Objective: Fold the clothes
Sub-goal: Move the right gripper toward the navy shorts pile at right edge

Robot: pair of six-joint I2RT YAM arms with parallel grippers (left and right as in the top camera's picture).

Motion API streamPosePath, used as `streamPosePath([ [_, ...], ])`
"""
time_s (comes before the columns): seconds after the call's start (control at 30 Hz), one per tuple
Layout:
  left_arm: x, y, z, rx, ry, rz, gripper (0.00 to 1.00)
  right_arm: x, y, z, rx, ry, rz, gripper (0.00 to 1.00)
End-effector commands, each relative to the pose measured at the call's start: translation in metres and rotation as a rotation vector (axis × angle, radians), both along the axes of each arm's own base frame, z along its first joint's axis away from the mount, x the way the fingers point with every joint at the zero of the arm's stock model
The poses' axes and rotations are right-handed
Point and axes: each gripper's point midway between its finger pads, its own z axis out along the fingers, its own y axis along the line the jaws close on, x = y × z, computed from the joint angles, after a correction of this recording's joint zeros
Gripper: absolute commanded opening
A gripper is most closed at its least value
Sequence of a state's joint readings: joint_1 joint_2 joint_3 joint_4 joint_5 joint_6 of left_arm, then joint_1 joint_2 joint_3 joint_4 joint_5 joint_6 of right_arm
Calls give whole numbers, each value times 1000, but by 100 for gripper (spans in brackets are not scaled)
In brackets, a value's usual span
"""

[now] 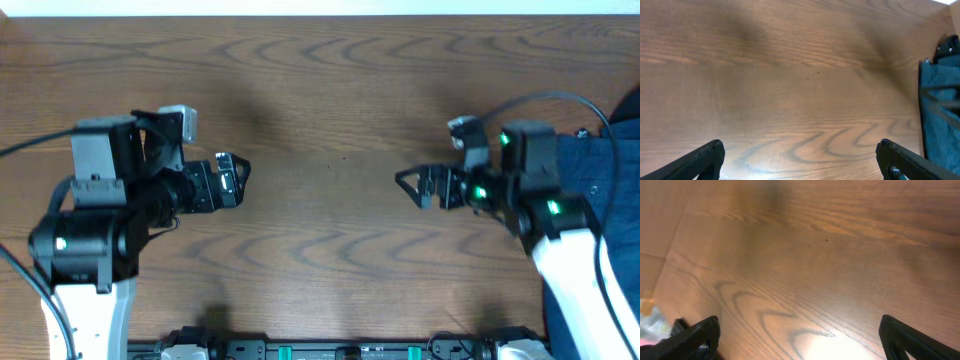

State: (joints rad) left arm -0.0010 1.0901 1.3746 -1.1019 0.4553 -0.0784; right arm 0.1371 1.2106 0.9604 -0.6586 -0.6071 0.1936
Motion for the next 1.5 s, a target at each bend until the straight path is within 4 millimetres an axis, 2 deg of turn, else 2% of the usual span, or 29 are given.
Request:
streamPosePath([
  [0.0,0,-4,9,15,-32,-66,98,34,-18,-7,-56,86,-90,99],
  [0.07,-2,-4,8,15,-25,-66,98,53,-45,-18,-176,146,-193,99],
  [0.23,-2,-4,8,15,-21,-66,98,87,-154,-42,-512,330,-584,99],
  [0.3,-4,-4,6,14,-13,-66,98,98,-186,-49,-566,361,-668,99],
  [0.43,-5,-4,5,15,-5,-66,98,104,-246,-73,-615,443,-843,99],
  [0.57,-7,-4,4,14,4,-66,98,101,-293,-103,-579,516,-962,99],
  [0.67,-7,-4,4,15,5,-66,98,99,-311,-120,-529,552,-994,98],
  [0.77,-6,-4,3,15,8,-66,98,96,-330,-136,-530,573,-1030,92],
  [0.93,-4,-4,0,14,23,-66,98,104,-349,-151,-541,544,-1044,89],
  [1.17,-2,-4,-2,14,30,-66,98,110,-344,-169,-541,548,-980,85],
  [1.27,-1,-4,-4,13,37,-66,98,109,-344,-180,-543,569,-976,78],
  [1.37,0,-4,-5,13,44,-66,98,111,-343,-191,-534,577,-968,76],
  [1.47,0,-4,-6,13,47,-66,98,112,-341,-196,-526,581,-963,66],
])
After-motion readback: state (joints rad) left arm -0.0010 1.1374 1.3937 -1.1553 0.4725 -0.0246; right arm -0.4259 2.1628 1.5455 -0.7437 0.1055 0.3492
